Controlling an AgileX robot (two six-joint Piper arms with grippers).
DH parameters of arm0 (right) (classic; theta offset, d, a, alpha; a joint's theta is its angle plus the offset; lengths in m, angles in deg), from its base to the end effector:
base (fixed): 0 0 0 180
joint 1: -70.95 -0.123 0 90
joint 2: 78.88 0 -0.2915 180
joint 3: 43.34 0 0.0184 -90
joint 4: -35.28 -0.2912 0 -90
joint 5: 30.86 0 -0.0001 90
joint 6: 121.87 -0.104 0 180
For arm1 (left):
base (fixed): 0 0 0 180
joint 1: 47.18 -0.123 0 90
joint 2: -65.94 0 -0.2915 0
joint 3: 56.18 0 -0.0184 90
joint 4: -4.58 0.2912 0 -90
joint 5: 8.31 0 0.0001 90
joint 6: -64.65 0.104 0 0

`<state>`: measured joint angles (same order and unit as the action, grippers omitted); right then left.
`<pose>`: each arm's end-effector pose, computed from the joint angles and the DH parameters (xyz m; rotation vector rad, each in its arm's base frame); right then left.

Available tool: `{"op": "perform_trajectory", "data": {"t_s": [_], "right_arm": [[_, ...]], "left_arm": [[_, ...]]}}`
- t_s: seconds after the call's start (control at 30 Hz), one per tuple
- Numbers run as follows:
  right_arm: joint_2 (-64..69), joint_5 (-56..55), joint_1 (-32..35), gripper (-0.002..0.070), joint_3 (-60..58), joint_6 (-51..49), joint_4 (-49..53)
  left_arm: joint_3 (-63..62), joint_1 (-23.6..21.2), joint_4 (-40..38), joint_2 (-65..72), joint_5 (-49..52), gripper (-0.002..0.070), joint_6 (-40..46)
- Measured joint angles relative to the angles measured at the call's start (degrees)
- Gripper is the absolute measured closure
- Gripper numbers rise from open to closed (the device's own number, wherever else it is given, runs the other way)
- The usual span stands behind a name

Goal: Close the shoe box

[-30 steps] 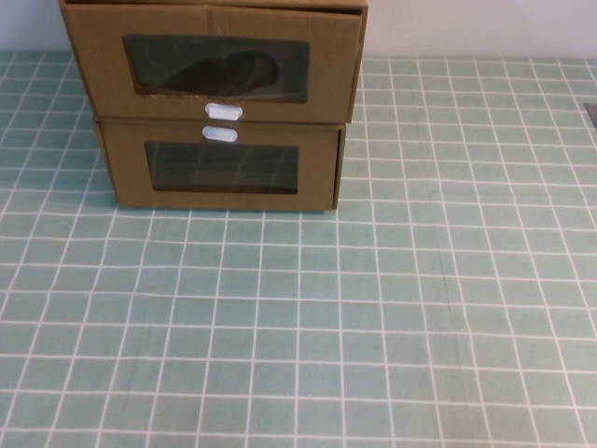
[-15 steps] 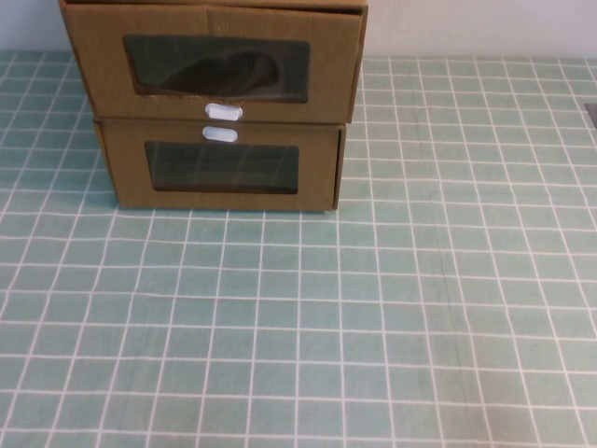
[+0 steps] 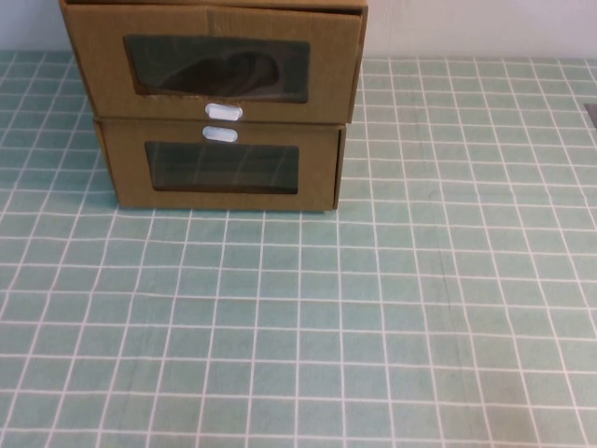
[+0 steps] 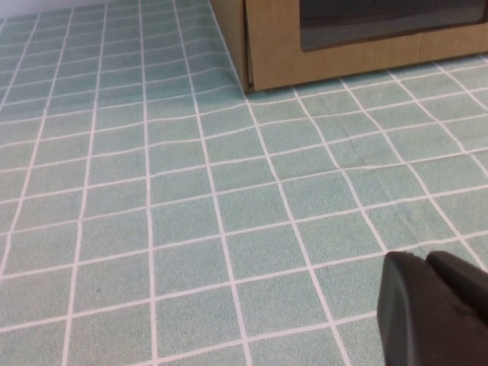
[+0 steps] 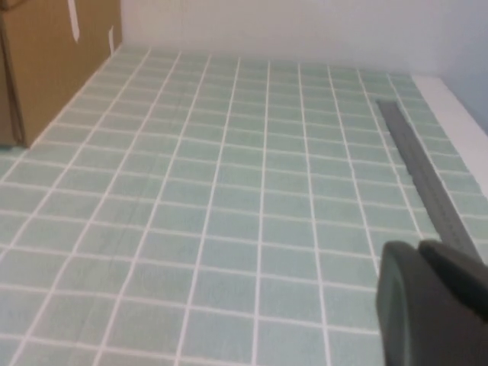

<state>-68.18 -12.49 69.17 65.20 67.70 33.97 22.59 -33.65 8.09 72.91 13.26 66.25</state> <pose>0.1017 0.0039 0.2160 -0.1598 1.7478 -0.0770 0.0967 -0.0209 0.1674 0.2840 1.8514 -0.0832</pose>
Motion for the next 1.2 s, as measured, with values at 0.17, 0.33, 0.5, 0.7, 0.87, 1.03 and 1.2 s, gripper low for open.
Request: {"op": "perform_trajectory", "data": {"t_s": [0.17, 0.33, 0.5, 0.7, 0.87, 1.03, 1.2], "right_arm": [[-1.27, -0.57, 0.0, 0.069, -5.78, -1.36, -1.27], [-3.47, 2.1, 0.0, 0.069, -7.4, -5.32, -1.26], [-3.5, 1.99, 0.09, 0.069, -7.4, -5.76, -0.59], [-3.5, 1.99, 0.09, 0.069, -7.4, -5.89, -0.35], [-3.5, 1.99, 0.09, 0.069, -7.4, -5.89, -0.31], [-3.5, 1.99, 0.09, 0.069, -7.4, -5.89, -0.31], [-3.5, 1.99, 0.09, 0.069, -7.4, -5.98, -0.22]], "left_arm": [[0.0, 0.0, 0.0, 0.0, 0.0, 0.068, 0.0], [0.0, 0.0, 0.0, 0.0, 0.0, 0.068, 0.0], [0.0, 0.0, 0.02, 0.0, 0.0, 0.068, 0.0], [0.0, 0.0, 0.02, 0.0, 0.0, 0.068, 0.0], [0.0, 0.0, 0.02, 0.0, 0.0, 0.068, 0.0], [0.0, 0.0, 0.02, 0.0, 0.0, 0.068, 0.0], [0.0, 0.0, 0.02, 0.0, 0.0, 0.068, 0.0]]}}
